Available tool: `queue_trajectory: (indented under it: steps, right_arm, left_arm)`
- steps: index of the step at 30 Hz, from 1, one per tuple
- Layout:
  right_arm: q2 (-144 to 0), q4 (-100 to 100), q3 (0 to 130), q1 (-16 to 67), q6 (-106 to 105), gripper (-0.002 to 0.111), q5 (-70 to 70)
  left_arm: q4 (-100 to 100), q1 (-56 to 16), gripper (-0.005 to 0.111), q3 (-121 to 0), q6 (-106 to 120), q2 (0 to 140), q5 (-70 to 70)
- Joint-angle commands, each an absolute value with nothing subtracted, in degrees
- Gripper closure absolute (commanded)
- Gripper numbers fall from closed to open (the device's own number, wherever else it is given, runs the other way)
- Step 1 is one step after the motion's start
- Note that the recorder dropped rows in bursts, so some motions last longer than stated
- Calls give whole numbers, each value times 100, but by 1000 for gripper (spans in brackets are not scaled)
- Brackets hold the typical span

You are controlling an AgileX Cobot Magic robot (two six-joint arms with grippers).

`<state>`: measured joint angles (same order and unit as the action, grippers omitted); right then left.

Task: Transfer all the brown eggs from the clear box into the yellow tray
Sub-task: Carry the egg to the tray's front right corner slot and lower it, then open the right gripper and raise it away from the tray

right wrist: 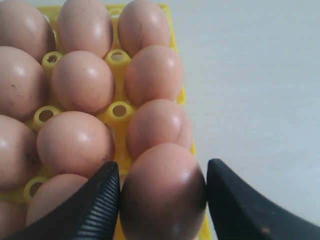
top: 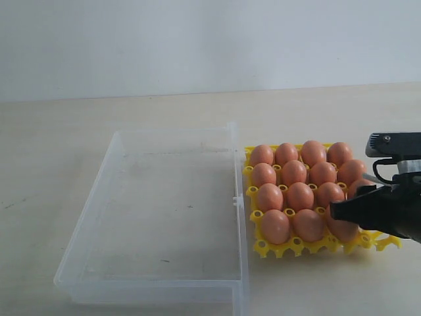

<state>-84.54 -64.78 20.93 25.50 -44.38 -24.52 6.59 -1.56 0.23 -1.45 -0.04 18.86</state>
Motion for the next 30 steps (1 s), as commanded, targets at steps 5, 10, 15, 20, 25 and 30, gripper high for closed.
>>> queue_trajectory:
  steps: [5, 10, 15, 20, 25, 30]
  right_arm:
    - [-8478, -6451, 2133, 2520, -4490, 73, -2388]
    - [-8467, -6553, 2133, 2520, -4490, 61, -2388]
    - [-8467, -6568, 2133, 2520, -4490, 53, -2411]
    - [-8467, -6568, 2133, 2520, -4490, 48, -2427]
    - [-8412, -6568, 2133, 2520, -4490, 47, -2427]
    - [-7719, -6770, 2160, 2520, -4490, 50, -2337]
  left_arm:
    - [668, -164, 107, 0, -170, 0, 1809]
    - [668, -164, 107, 0, -170, 0, 1809]
    - [668, -164, 107, 0, -170, 0, 1809]
    - [668, -164, 107, 0, -170, 0, 1809]
    - [668, -164, 107, 0, -170, 0, 1809]
    - [668, -164, 107, 0, -170, 0, 1809]
